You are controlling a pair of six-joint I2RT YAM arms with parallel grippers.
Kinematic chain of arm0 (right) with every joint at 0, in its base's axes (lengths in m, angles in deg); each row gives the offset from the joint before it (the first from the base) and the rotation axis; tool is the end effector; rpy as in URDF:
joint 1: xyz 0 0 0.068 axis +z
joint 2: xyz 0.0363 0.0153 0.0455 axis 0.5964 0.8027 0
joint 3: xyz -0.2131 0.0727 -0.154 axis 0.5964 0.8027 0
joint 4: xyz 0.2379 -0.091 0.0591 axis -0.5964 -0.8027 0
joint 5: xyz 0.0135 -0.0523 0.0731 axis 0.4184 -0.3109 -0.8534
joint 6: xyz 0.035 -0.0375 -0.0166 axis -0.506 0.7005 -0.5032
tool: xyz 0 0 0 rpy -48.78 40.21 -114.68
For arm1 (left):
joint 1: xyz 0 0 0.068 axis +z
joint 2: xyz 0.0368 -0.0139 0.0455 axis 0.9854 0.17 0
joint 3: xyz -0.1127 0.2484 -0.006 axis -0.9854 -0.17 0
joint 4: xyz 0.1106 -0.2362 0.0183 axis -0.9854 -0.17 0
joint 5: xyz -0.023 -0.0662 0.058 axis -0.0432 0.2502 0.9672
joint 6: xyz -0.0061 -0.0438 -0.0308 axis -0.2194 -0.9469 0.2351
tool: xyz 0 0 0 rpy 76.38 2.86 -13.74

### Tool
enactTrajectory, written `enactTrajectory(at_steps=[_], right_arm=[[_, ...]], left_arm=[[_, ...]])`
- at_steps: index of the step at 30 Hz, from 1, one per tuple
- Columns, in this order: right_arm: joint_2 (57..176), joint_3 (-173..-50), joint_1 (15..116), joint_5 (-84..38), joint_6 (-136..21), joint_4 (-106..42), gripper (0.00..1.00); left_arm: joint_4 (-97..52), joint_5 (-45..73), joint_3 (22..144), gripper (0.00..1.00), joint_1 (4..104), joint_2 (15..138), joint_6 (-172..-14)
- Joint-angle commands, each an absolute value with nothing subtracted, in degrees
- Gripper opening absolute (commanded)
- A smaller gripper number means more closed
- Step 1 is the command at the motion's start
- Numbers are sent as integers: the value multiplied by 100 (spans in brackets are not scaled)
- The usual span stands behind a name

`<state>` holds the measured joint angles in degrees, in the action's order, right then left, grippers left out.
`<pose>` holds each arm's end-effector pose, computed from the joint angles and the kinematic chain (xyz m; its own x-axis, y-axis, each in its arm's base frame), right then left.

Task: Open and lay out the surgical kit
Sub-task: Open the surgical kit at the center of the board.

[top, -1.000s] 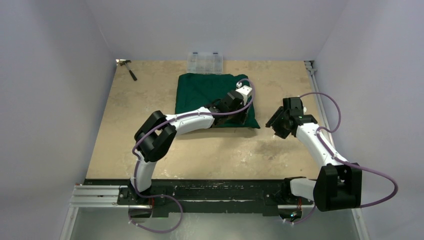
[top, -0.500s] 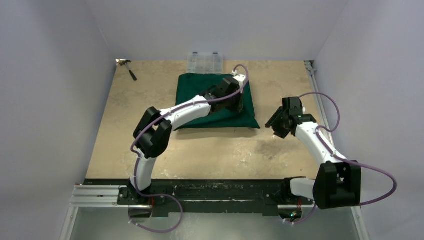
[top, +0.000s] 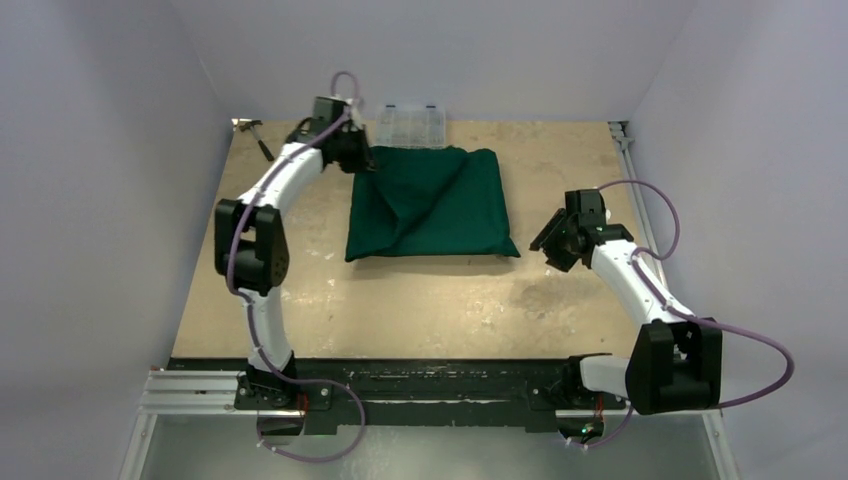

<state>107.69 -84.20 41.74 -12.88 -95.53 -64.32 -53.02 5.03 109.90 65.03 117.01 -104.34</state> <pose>0.2467 0.0209 0.2298 -0.6364 0.6501 -0.4152 0.5366 0.7598 0.3671 0.4433 -0.1312 0.2615 -0.8084 -0.1666 -0.5646 0.1462 0.8723 -0.4667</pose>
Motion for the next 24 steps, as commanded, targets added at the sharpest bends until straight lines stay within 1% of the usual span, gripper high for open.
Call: enactTrajectory(at_steps=[1, 4, 7, 10, 11, 12, 13, 14, 15, 16, 17, 18, 19, 21, 23, 24], right_arm=[[10835, -8734, 4145, -1355, -9468, -6332, 53], [10894, -8803, 4145, -1368, -9440, -6327, 53], [10960, -8873, 4145, -1410, -9418, -6318, 52], [11055, -8973, 4145, -1479, -9376, -6310, 52], [11090, -9015, 4145, -1499, -9347, -6310, 52], [11135, -9060, 4149, -1501, -9324, -6314, 52], [11162, -9104, 4145, -1501, -9301, -6316, 52], [11184, -9140, 4145, -1501, -9283, -6326, 52], [11200, -9163, 4145, -1501, -9274, -6321, 52], [11210, -9183, 4145, -1499, -9266, -6306, 52], [11215, -9188, 4145, -1501, -9245, -6272, 52], [11219, -9196, 4147, -1497, -9225, -6228, 53], [11223, -9202, 4146, -1493, -9184, -6190, 53], [11239, -9226, 4145, -1571, -8977, -6094, 54], [11253, -9262, 4157, -1789, -8838, -6023, 55], [11246, -9268, 4154, -1862, -8776, -5965, 55]], left_arm=[[-5950, 825, 11020, 0, 7601, 10994, -9777], [-6105, 1397, 10880, 0, 8297, 10851, -9593], [-6226, 2415, 10769, 0, 8784, 10756, -9555], [-6315, 4118, 10733, 0, 9006, 10731, -9592], [-6352, 4829, 10727, 0, 9040, 10735, -9635], [-6424, 5818, 10725, 0, 9068, 10750, -9706], [-6477, 6201, 10718, 0, 9086, 10759, -9776], [-6509, 6626, 10709, 3, 9100, 10766, -9798], [-6547, 6878, 10700, 17, 9102, 10763, -9843], [-6586, 6939, 10699, 33, 9102, 10740, -9912], [-6573, 6774, 10680, 41, 9102, 10697, -9936], [-6547, 6636, 10642, 45, 9074, 10631, -9983], [-6517, 6456, 10610, 48, 9047, 10565, -10047], [-6503, 5923, 10557, 50, 9032, 10431, -10214], [-6266, 5120, 10372, 52, 8966, 10254, -10308], [-6030, 4540, 10167, 53, 8942, 10152, -10306]])
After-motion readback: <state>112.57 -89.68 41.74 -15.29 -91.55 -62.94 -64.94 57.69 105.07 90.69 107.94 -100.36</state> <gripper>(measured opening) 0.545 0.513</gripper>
